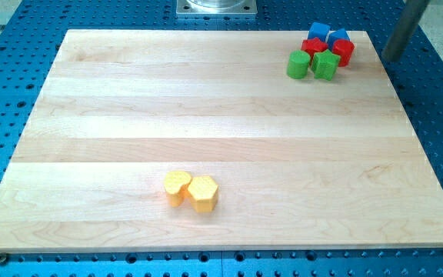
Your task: Keep triangle in between stars
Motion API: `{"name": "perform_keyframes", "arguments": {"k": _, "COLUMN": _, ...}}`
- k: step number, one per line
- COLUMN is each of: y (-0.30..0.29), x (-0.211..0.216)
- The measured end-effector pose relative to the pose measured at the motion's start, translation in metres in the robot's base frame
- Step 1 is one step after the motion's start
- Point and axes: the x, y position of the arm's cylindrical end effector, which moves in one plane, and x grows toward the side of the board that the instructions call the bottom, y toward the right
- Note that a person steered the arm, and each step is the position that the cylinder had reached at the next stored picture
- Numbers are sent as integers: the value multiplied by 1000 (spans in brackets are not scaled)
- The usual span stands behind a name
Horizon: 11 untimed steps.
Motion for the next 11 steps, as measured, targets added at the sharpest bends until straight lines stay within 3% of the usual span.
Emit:
{"name": "perform_keyframes", "arguments": {"k": 3, "y": -36, "x": -29}}
{"name": "perform_keyframes", "arguments": {"k": 5, "y": -109, "x": -29}}
{"name": "perform_keyframes", "arguments": {"k": 7, "y": -172, "x": 27}}
{"name": "perform_keyframes", "arguments": {"k": 9, "y": -158, "x": 36}}
{"name": "perform_keyframes", "arguments": {"k": 11, "y": -128, "x": 3}}
